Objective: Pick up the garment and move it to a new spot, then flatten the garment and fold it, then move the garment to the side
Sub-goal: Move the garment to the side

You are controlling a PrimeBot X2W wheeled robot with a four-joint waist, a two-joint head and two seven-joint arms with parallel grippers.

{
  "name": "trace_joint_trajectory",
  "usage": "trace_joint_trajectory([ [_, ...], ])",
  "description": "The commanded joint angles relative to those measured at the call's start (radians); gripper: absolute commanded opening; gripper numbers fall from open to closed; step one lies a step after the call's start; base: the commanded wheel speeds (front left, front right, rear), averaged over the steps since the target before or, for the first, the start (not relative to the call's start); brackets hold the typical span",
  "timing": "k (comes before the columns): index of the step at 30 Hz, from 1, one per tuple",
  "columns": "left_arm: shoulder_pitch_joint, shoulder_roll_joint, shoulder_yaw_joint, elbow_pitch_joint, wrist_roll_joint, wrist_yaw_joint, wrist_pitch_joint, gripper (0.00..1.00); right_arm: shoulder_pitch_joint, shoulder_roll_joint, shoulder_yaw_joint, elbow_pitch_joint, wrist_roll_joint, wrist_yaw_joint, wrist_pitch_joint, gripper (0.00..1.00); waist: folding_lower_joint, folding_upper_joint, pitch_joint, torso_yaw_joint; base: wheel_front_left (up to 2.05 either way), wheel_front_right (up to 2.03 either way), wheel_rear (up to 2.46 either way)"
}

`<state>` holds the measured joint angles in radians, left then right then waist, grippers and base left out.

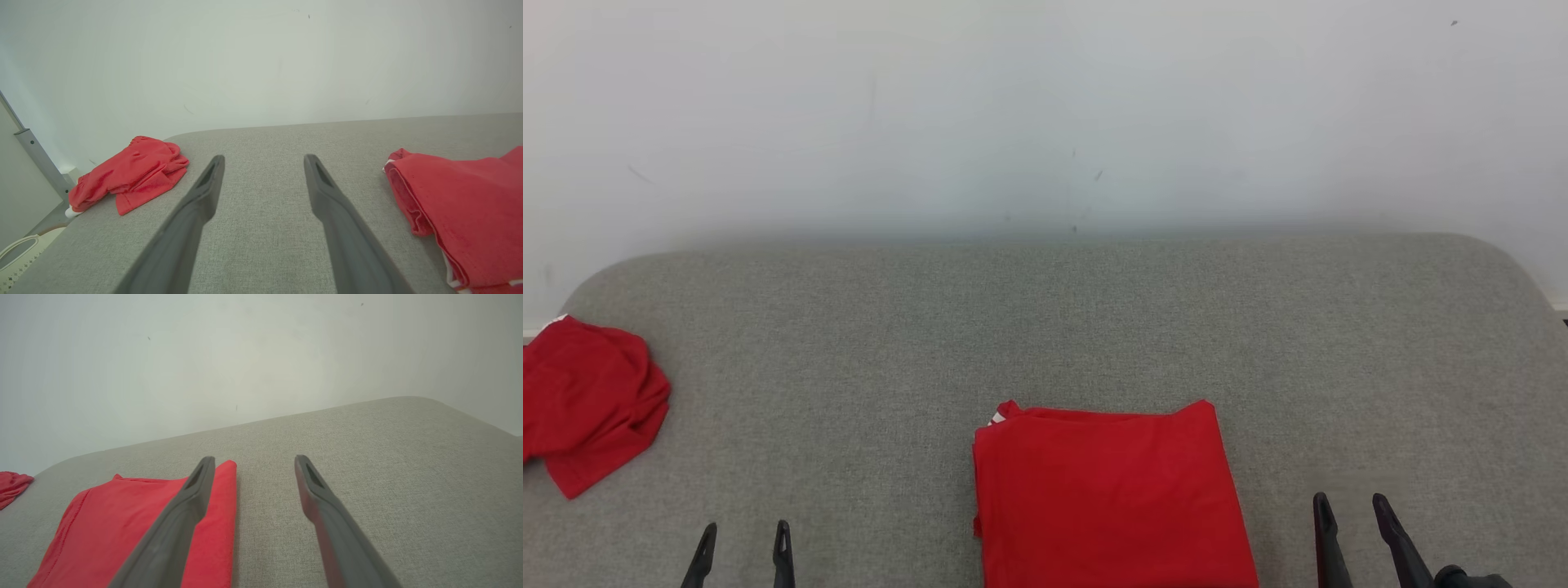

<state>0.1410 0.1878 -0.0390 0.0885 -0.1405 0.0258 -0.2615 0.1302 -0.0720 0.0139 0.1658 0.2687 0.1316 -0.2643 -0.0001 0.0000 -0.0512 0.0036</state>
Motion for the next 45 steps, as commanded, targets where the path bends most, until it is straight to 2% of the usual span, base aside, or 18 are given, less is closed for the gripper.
trace_joint_trajectory([
  [1, 0.006, -0.002, -0.003, 0.001, 0.011, 0.001, -0.004, 1.00, 0.017, 0.007, 0.001, -0.006, -0.009, -0.002, -0.001, 1.00, 0.0001, 0.0000, -0.001, 0.000, 0.00, 0.00, 0.00],
  [38, -0.010, 0.016, -0.022, 0.026, -0.014, 0.016, -0.004, 1.00, -0.003, 0.018, 0.008, 0.028, -0.048, -0.002, -0.001, 1.00, 0.0001, 0.0000, -0.001, -0.004, 0.00, 0.00, 0.00],
  [45, -0.023, 0.011, -0.030, 0.031, -0.021, 0.020, -0.004, 1.00, -0.086, -0.016, 0.051, 0.125, -0.030, -0.002, 0.010, 1.00, 0.0001, 0.0000, 0.010, 0.005, 0.00, 0.00, 0.00],
])
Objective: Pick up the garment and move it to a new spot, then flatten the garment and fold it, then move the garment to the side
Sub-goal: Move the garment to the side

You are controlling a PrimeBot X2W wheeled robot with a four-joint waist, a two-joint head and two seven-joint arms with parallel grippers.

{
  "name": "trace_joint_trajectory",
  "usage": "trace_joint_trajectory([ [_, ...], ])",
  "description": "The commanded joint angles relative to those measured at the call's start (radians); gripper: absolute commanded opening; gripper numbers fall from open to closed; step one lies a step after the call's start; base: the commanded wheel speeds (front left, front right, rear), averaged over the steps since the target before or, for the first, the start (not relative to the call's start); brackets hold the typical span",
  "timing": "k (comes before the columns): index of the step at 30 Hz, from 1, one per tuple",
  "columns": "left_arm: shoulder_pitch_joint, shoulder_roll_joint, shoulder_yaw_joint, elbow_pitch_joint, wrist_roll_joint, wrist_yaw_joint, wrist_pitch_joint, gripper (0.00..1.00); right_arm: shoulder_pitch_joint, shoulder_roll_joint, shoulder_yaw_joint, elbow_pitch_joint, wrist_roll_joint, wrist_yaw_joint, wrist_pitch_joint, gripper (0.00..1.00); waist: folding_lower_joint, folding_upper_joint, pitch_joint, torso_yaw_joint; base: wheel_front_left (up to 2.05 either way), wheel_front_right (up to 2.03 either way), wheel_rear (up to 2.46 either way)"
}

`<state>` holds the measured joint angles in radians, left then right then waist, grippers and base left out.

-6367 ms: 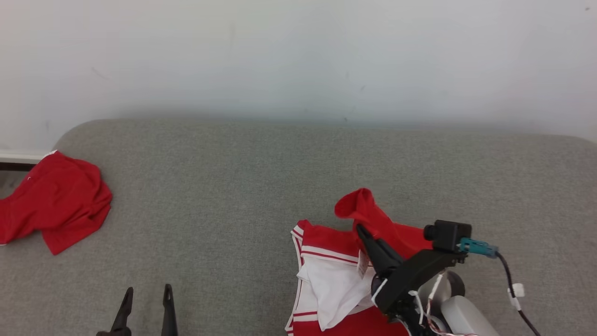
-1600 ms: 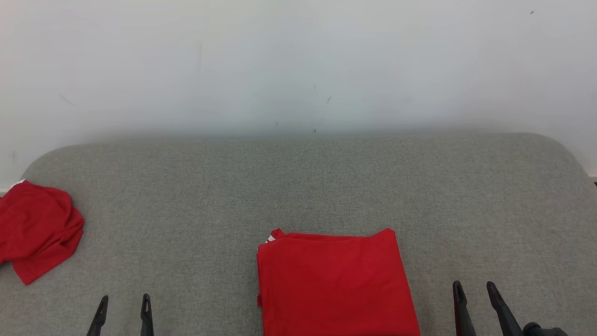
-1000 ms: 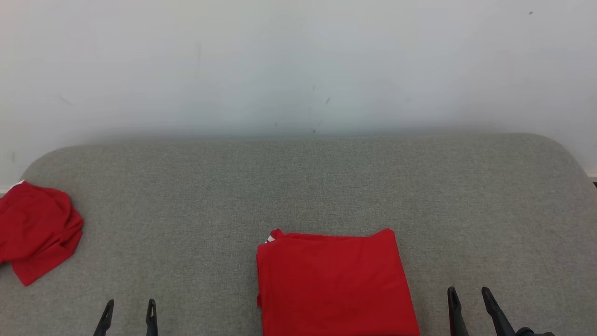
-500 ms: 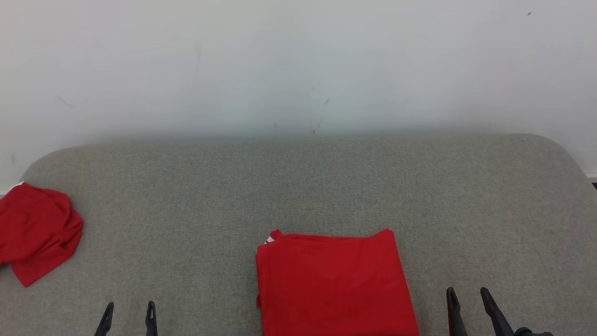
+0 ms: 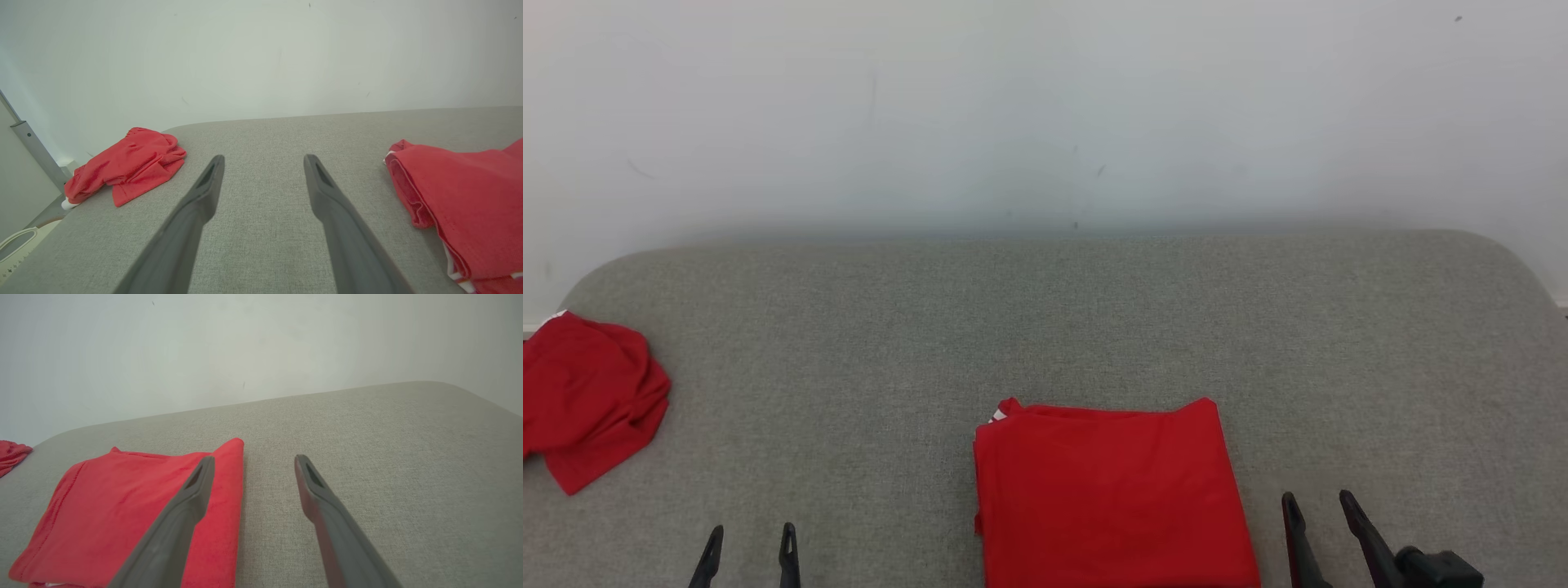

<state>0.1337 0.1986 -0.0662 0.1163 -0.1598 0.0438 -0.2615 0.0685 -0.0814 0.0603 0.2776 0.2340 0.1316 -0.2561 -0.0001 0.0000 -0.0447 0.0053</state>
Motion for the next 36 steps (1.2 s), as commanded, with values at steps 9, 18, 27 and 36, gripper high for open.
trace_joint_trajectory([
  [9, -0.041, -0.010, -0.023, 0.018, -0.003, 0.002, -0.004, 1.00, -0.223, -0.015, 0.080, 0.267, 0.031, -0.002, 0.040, 1.00, 0.0001, 0.0000, 0.025, 0.037, 0.00, 0.00, 0.00],
  [18, -0.063, -0.012, -0.043, 0.034, -0.003, -0.004, -0.004, 1.00, -0.368, -0.008, 0.101, 0.545, 0.070, -0.002, 0.044, 1.00, 0.0001, 0.0000, 0.039, 0.084, 0.00, 0.00, 0.00],
  [27, -0.062, -0.007, -0.039, 0.040, -0.009, 0.000, -0.004, 1.00, -0.425, 0.020, 0.165, 0.743, 0.166, -0.002, 0.059, 1.00, 0.0001, 0.0000, 0.042, 0.094, 0.00, 0.00, 0.00],
  [36, -0.077, -0.017, -0.039, 0.045, -0.015, -0.002, -0.004, 1.00, -0.490, 0.014, 0.273, 0.788, 0.248, 0.000, 0.043, 0.00, 0.0001, 0.0000, 0.044, 0.082, 0.00, 0.00, 0.00],
])
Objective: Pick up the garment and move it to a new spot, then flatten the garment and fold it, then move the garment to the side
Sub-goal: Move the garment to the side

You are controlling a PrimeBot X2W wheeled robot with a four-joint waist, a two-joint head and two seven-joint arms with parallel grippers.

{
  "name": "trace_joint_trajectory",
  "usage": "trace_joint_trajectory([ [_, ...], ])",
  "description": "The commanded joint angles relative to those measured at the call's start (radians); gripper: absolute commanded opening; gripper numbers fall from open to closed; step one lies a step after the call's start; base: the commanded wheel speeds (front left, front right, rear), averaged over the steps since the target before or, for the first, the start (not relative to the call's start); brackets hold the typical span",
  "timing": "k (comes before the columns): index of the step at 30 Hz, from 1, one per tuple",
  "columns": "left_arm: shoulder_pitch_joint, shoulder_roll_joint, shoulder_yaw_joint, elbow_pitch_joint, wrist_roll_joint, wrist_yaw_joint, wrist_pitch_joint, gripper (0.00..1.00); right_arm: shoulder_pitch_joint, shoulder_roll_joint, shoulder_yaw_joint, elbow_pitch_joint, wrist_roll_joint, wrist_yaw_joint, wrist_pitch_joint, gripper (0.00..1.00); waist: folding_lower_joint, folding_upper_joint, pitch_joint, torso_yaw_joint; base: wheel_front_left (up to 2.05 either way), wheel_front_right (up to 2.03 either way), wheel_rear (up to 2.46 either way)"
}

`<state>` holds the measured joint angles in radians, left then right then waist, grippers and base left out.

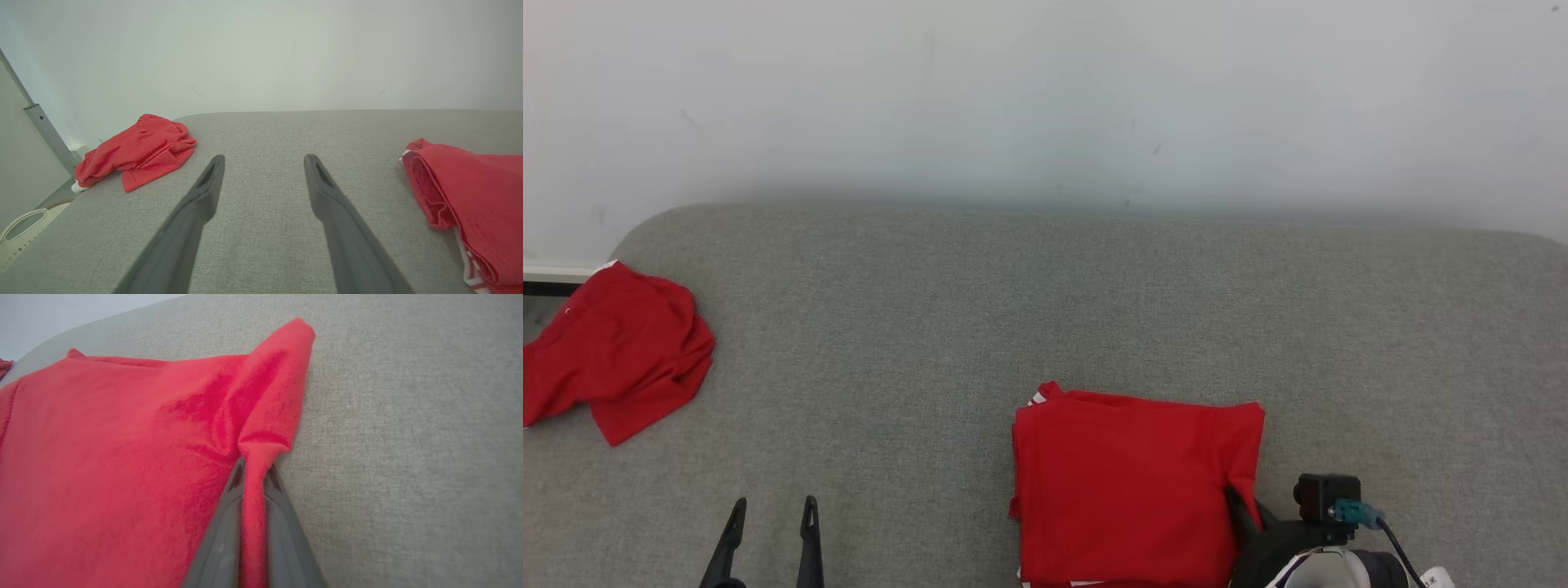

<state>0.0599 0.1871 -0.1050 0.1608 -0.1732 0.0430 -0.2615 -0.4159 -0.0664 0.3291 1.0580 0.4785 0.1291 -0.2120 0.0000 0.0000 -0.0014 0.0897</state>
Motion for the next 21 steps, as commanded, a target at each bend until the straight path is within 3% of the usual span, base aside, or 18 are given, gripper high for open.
trace_joint_trajectory([
  [1, -0.003, -0.007, 0.001, -0.003, -0.003, 0.001, -0.004, 1.00, -0.021, -0.014, 0.013, 0.008, 0.007, 0.002, -0.005, 0.00, 0.0000, 0.0000, 0.005, -0.006, 0.00, 0.00, 0.00],
  [14, -0.056, -0.022, 0.034, -0.082, 0.012, 0.016, -0.003, 1.00, -0.287, -0.237, 0.169, -0.043, 0.026, 0.002, -0.010, 0.00, 0.0000, 0.0000, 0.162, -0.137, 0.00, 0.00, 0.00],
  [21, -0.120, 0.006, 0.042, -0.115, 0.030, 0.011, -0.003, 1.00, -0.429, -0.355, 0.230, -0.062, 0.057, 0.002, -0.004, 0.00, 0.0000, 0.0000, 0.273, -0.193, 0.00, 0.00, 0.00],
])
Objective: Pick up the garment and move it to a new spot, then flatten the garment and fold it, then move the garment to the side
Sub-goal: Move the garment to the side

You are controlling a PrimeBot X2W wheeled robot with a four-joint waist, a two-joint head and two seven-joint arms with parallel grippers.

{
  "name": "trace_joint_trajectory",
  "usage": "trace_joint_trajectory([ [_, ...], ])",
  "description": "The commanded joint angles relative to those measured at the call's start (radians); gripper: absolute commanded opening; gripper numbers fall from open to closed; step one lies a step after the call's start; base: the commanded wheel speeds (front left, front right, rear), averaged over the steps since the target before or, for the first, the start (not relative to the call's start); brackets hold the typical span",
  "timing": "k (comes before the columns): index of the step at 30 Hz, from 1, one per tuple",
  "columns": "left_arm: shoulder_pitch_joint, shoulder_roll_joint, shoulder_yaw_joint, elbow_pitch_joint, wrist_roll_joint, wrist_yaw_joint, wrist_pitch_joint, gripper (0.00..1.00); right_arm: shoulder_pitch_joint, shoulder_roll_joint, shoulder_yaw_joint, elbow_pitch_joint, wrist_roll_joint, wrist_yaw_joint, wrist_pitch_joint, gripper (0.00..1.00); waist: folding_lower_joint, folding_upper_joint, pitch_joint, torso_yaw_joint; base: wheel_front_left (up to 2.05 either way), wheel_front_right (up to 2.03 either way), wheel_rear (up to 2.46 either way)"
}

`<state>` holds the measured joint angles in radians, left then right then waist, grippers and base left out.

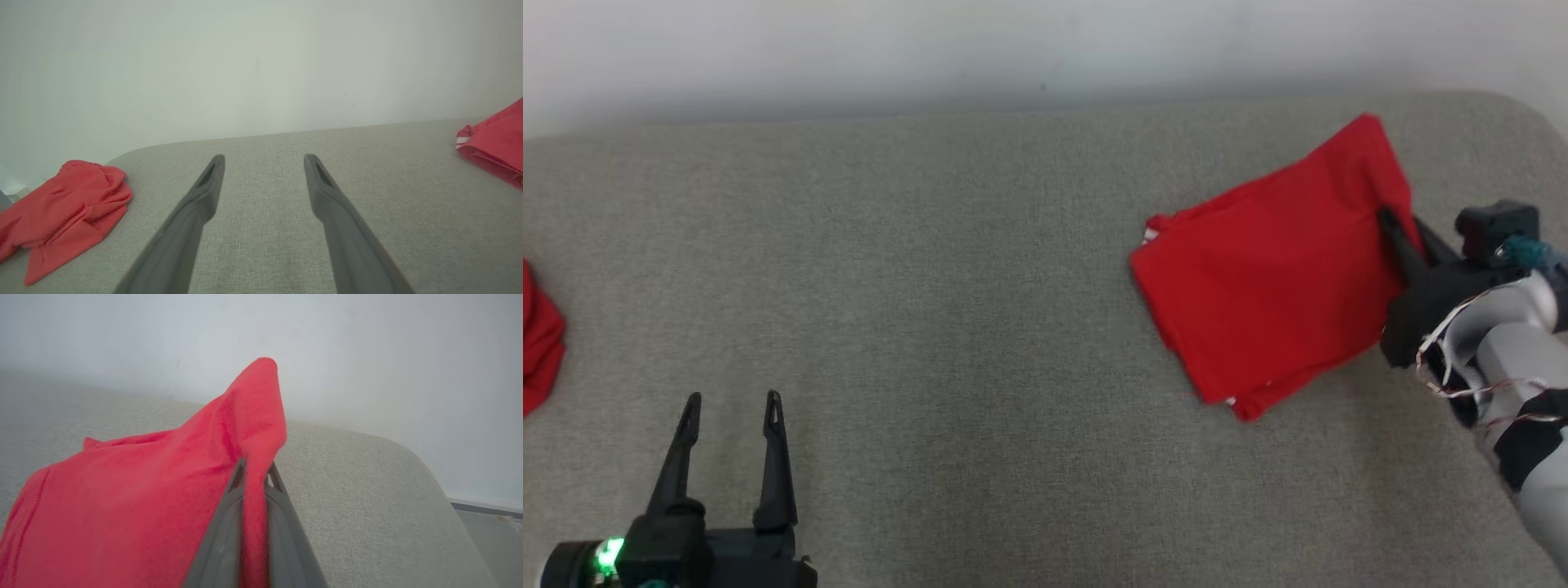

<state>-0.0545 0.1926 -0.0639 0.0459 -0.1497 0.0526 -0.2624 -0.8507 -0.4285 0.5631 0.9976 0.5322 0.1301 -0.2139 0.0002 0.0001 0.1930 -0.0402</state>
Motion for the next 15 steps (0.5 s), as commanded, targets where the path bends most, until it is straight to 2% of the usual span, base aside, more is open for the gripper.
trace_joint_trajectory([
  [1, -0.016, 0.007, 0.003, -0.004, 0.010, 0.000, -0.002, 1.00, -0.014, -0.008, 0.007, 0.001, 0.008, 0.001, 0.000, 0.00, -0.0002, -0.0001, 0.093, -0.071, 0.00, 0.00, 0.00],
  [15, -0.083, 0.077, -0.003, -0.109, 0.039, -0.003, 0.064, 1.00, -0.229, -0.179, 0.101, 0.086, 0.073, 0.000, -0.015, 0.00, -0.0002, -0.0001, 0.206, -0.108, 0.00, 0.00, 0.00],
])
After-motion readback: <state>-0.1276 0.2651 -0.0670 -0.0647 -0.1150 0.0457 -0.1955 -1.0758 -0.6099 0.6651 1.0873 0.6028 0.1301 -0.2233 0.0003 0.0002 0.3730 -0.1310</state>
